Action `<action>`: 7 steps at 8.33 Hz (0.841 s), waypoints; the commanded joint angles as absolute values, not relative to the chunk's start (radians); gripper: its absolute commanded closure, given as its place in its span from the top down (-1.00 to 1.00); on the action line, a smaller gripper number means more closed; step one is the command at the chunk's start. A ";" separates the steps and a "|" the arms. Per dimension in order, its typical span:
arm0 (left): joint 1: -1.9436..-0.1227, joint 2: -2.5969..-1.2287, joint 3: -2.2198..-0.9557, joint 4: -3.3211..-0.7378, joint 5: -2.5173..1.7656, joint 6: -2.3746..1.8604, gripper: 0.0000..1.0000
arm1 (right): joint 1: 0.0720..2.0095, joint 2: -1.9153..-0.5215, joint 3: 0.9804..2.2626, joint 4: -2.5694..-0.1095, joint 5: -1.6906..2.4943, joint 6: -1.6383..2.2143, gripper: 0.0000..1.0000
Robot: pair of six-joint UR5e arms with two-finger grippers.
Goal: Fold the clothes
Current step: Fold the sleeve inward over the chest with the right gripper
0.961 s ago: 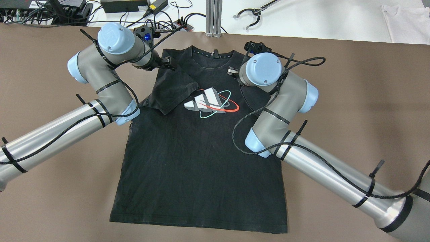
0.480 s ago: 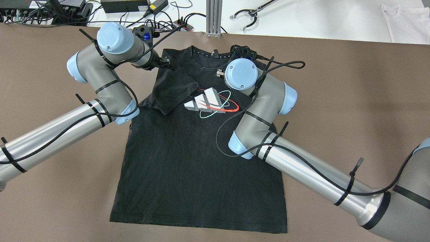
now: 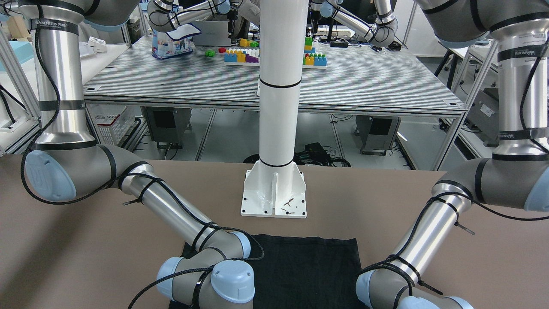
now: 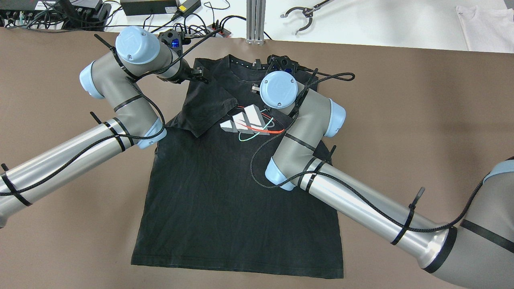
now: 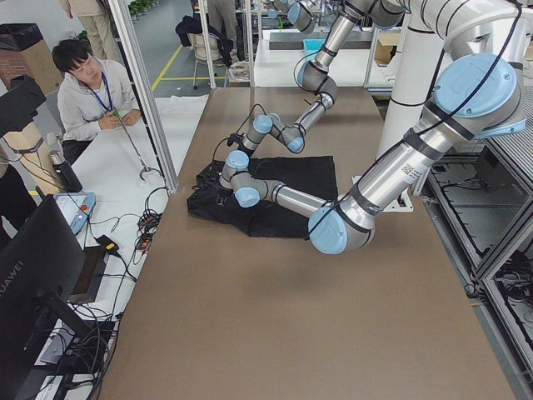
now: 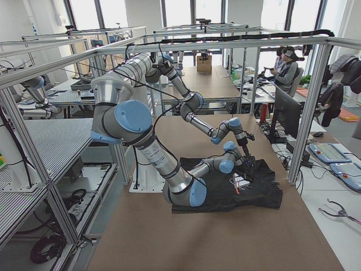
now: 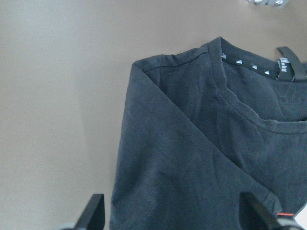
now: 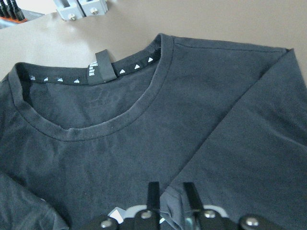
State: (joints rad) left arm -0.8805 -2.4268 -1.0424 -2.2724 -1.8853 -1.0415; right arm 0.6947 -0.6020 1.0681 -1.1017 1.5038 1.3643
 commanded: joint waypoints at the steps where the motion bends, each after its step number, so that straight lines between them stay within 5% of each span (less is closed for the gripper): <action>1: -0.881 -2.424 -1.081 -2.272 -1.888 -1.107 1.00 | 0.695 -0.621 1.124 -1.145 1.555 1.267 0.88; 4: -0.835 -2.294 -1.278 -2.266 -1.836 -1.149 1.00 | 0.695 -0.850 1.442 -1.195 1.618 1.212 0.91; 7: -0.690 -2.003 -1.616 -2.264 -1.687 -1.208 1.00 | 0.585 -1.095 1.748 -1.274 1.611 1.265 0.90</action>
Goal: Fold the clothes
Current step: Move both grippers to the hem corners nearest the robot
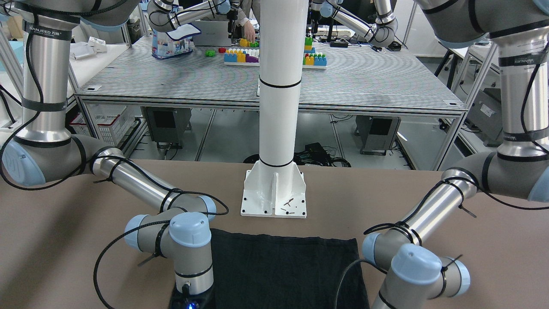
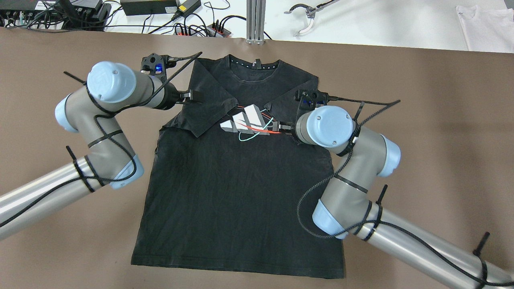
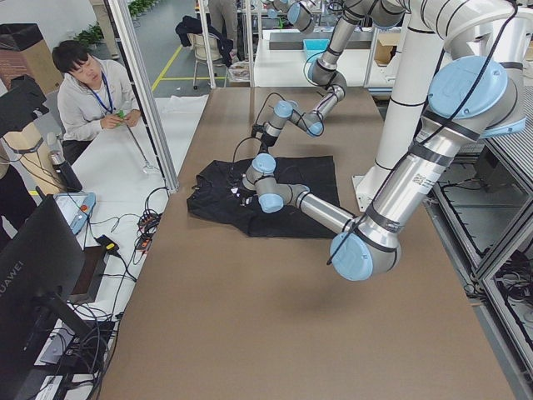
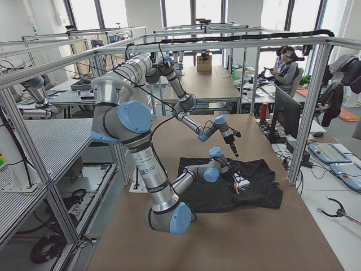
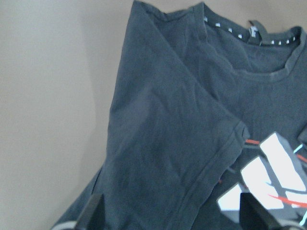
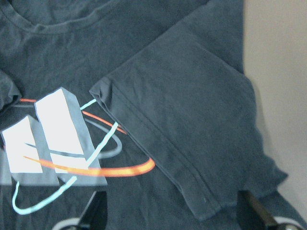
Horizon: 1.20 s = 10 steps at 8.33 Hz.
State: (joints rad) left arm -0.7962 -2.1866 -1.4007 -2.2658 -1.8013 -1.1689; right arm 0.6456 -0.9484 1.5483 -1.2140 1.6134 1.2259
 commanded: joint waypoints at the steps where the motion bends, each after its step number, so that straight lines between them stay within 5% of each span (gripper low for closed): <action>1: -0.643 -1.912 -1.719 -2.264 -1.665 -1.280 1.00 | 0.531 -1.186 1.867 -1.308 1.600 1.348 0.90; 3: -0.542 -1.743 -1.892 -2.264 -1.580 -1.351 1.00 | 0.407 -1.389 2.068 -1.310 1.496 1.379 0.90; 6: -0.390 -1.525 -2.046 -2.266 -1.534 -1.402 1.00 | 0.269 -1.500 2.134 -1.308 1.428 1.497 0.90; 10: -0.155 -1.445 -2.082 -2.264 -1.419 -1.447 1.00 | 0.129 -1.608 2.217 -1.308 1.353 1.532 0.90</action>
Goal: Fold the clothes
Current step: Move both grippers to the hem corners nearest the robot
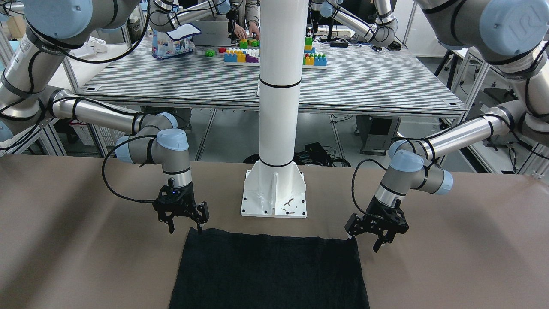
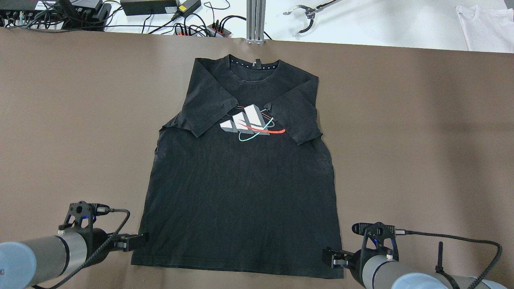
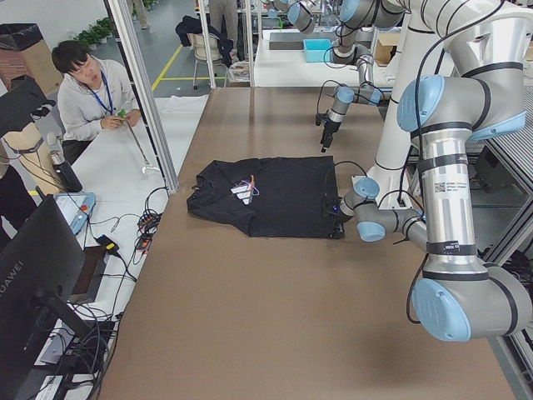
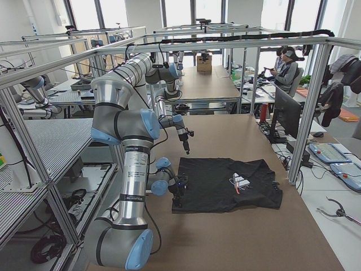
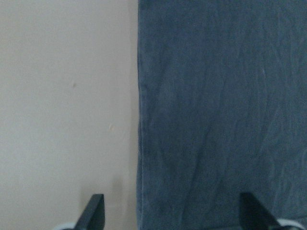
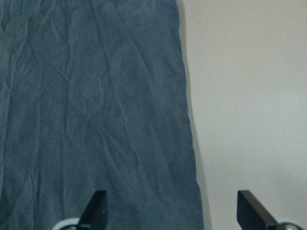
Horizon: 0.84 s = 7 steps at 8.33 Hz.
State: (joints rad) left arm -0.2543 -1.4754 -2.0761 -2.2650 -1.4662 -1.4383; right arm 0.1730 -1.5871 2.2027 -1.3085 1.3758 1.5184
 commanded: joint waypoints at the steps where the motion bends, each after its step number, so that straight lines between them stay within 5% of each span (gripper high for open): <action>1: -0.108 -1.442 -2.068 -2.263 -1.372 -1.448 1.00 | 0.129 -1.608 2.217 -1.310 1.353 1.532 0.90; 2: -0.100 -1.445 -2.060 -2.263 -1.368 -1.448 0.95 | 0.129 -1.608 2.217 -1.310 1.353 1.532 0.90; 5: -0.100 -1.444 -2.039 -2.263 -1.368 -1.442 0.36 | 0.129 -1.608 2.217 -1.309 1.353 1.532 0.90; 7: -0.100 -1.447 -2.040 -2.263 -1.370 -1.437 0.35 | 0.129 -1.606 2.215 -1.310 1.353 1.532 0.90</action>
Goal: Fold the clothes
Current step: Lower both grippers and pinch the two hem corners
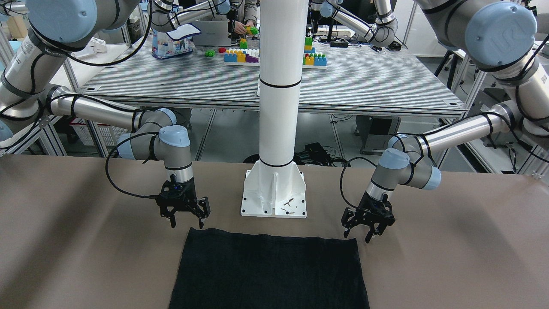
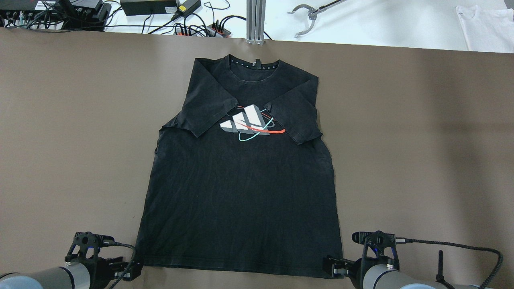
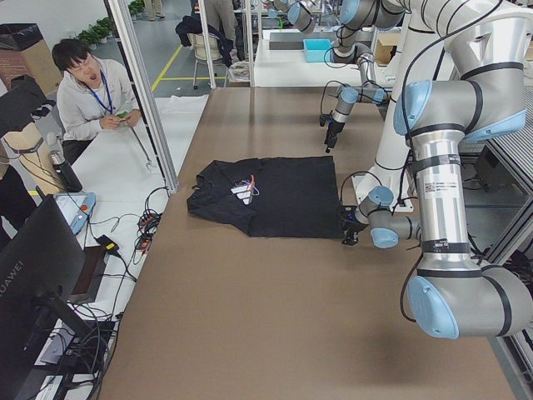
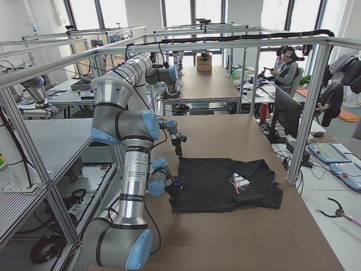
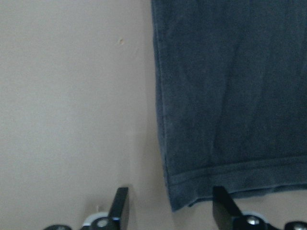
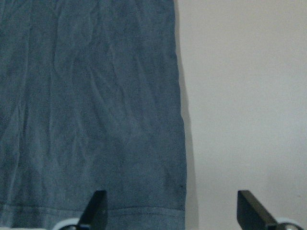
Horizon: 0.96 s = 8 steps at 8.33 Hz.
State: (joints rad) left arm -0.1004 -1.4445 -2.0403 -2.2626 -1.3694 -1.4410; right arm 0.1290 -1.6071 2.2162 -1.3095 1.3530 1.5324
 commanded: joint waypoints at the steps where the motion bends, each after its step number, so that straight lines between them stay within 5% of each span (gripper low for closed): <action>1: -0.100 -1.450 -2.040 -2.263 -1.371 -1.437 0.25 | 0.129 -1.606 2.217 -1.310 1.353 1.532 0.90; 5: -0.100 -1.451 -2.039 -2.261 -1.373 -1.434 0.10 | 0.129 -1.606 2.215 -1.310 1.353 1.532 0.90; 6: -0.100 -1.451 -2.039 -2.261 -1.373 -1.433 -0.09 | 0.129 -1.606 2.215 -1.310 1.353 1.532 0.90; 8: -0.097 -1.454 -2.036 -2.261 -1.373 -1.433 -0.84 | 0.129 -1.606 2.215 -1.309 1.355 1.532 0.90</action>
